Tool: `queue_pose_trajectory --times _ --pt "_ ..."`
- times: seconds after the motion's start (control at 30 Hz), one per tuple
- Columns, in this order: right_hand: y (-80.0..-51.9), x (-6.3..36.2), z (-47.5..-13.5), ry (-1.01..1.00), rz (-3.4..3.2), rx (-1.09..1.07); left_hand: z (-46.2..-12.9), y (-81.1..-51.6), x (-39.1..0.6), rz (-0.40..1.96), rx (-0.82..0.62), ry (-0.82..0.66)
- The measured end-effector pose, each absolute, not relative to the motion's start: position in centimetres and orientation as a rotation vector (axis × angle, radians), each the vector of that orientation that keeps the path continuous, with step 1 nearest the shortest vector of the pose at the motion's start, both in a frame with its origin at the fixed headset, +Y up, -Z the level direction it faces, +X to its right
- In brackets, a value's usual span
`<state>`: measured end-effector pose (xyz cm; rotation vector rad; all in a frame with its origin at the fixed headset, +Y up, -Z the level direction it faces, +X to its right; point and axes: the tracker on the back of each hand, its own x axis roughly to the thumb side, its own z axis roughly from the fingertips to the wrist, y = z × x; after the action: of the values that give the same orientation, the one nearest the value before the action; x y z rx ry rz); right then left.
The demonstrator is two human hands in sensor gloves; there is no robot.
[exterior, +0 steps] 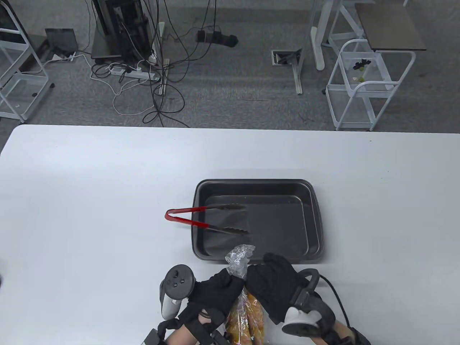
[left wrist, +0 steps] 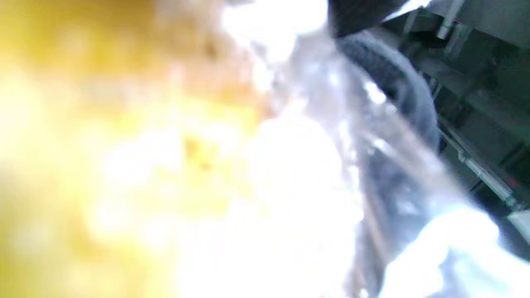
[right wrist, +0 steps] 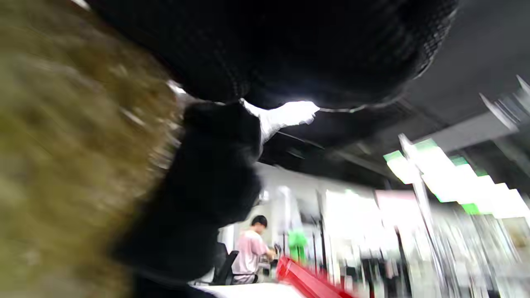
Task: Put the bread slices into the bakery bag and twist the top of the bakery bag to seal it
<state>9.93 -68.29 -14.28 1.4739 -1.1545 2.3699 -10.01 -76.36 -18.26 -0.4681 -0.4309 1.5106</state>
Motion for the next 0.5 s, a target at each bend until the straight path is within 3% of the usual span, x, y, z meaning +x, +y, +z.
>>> queue_pose_trajectory --times 0.1,0.2,0.27,0.37,0.43,0.5 --pt "-68.7 9.1 -13.0 -1.493 2.320 1.907 -18.6 -77.8 -9.7 1.639 -0.686 -0.446" --pt "-68.8 9.1 -12.8 -1.605 2.210 2.073 -18.9 -78.7 -9.6 1.671 -0.792 -0.469" --pt "-68.4 9.3 -13.6 -1.450 2.331 1.865 -19.0 -78.5 -9.7 1.672 -0.761 -0.466" --pt "-67.9 10.2 -15.2 -1.086 2.406 1.456 -19.3 -77.4 -10.5 1.561 -0.488 -0.444" --pt "-67.3 10.8 -16.7 -0.761 2.510 1.155 -19.1 -76.5 -11.4 1.428 -0.285 -0.356" --pt "-67.6 11.4 -17.6 -0.371 2.522 0.967 -18.9 -76.0 -11.8 1.351 -0.190 -0.339"
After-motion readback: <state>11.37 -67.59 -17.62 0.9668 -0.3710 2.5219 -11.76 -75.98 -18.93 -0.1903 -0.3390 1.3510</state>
